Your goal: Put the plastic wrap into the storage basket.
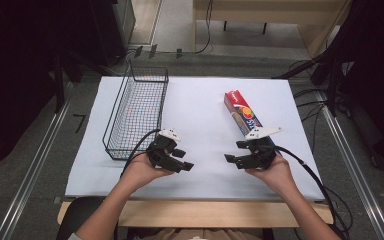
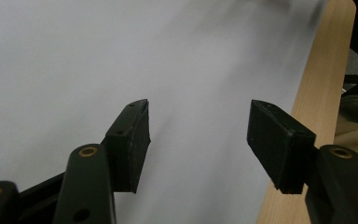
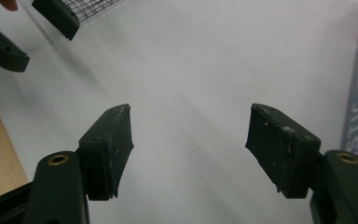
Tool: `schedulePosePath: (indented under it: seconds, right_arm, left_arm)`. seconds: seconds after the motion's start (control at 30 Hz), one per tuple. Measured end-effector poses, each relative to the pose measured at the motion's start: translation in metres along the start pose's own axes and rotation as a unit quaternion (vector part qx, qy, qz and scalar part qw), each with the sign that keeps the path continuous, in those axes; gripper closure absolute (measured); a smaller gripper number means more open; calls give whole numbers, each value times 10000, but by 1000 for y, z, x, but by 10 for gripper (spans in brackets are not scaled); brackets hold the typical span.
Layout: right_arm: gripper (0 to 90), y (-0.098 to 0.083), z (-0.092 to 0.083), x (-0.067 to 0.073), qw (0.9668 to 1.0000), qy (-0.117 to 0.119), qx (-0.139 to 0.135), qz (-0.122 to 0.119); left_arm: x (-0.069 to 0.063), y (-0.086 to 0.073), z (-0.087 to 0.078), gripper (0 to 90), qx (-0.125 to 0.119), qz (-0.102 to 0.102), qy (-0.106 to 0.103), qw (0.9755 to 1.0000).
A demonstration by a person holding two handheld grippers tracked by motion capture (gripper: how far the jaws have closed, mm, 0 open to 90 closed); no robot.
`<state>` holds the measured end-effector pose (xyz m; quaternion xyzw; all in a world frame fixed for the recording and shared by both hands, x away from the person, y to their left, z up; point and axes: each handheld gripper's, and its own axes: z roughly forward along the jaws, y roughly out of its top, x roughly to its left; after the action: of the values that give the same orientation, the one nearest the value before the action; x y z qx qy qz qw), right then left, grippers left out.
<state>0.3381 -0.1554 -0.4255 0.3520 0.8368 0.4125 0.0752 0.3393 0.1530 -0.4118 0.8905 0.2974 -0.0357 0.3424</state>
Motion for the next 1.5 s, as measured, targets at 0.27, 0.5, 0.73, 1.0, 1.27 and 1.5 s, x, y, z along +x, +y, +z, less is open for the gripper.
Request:
schedulePosePath:
  seconds: [0.27, 0.5, 0.73, 1.0, 1.27, 1.5]
  right_arm:
    - [329, 0, 3, 2, 9997, -85, 221, -51]
    - [308, 2, -3, -2, 9994, -78, 252, 232]
    - [388, 0, -3, 1, 9994, -156, 257, -193]
    - [329, -3, 6, 2, 9984, 123, 534, -138]
    - [326, -3, 6, 2, 9984, 29, 546, -132]
    - [345, -2, 5, -1, 9983, 130, 566, -55]
  left_arm:
    - [4, 0, 1, 501, -12, -67, -54, 10000]
    - [6, 0, 0, 386, 48, -197, -45, 9998]
    - [1, 2, -1, 378, -91, -38, -38, 9999]
    - [-1, 4, -4, 394, -243, 3, 44, 9997]
    - [0, 3, -2, 388, -141, 54, 94, 9998]
    - [-3, 3, -2, 386, -108, 51, 154, 9998]
